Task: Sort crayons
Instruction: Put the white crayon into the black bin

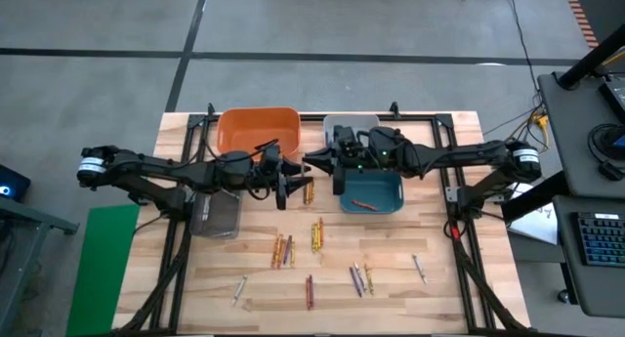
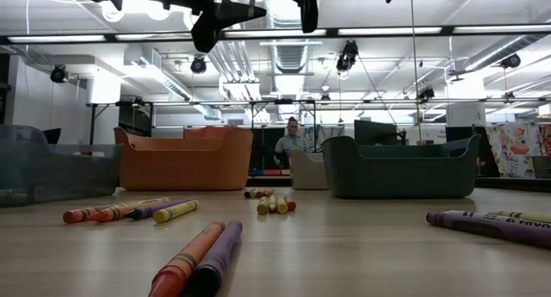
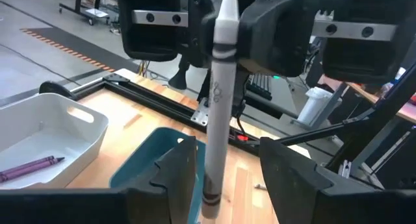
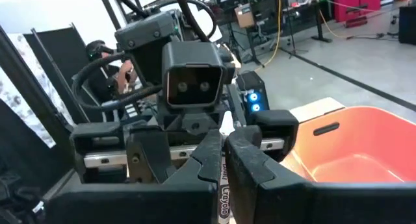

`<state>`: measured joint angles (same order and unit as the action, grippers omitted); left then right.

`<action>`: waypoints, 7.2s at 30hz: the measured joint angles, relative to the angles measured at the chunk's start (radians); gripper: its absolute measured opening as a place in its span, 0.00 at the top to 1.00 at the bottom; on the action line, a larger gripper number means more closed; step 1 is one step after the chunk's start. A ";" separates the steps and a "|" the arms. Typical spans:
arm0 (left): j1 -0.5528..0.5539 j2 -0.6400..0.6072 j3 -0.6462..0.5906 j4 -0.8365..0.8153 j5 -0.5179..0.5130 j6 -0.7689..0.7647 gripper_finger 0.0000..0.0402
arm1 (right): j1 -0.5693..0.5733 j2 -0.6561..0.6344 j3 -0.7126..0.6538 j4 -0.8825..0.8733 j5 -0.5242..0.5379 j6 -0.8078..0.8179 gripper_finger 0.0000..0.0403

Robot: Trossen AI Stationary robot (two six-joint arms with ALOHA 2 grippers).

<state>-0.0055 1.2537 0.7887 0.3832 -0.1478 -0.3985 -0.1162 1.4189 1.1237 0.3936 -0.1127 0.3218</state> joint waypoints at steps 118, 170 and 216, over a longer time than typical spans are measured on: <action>-0.043 0.003 0.653 -1.206 -0.280 -0.172 0.90 | 0.739 -0.146 -0.307 -1.287 -0.192 1.383 0.68; -0.043 0.021 0.653 -1.175 -0.281 -0.239 0.90 | 0.738 -0.167 -0.570 -0.918 -0.059 1.342 0.95; -0.033 0.089 0.639 -0.803 0.057 -0.056 0.71 | 0.028 -0.026 0.136 -0.090 -0.105 0.050 0.96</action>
<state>-0.0383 1.3432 1.4281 -0.4195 -0.0913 -0.4545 -0.0879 1.3925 1.2595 0.3031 -0.2176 0.3713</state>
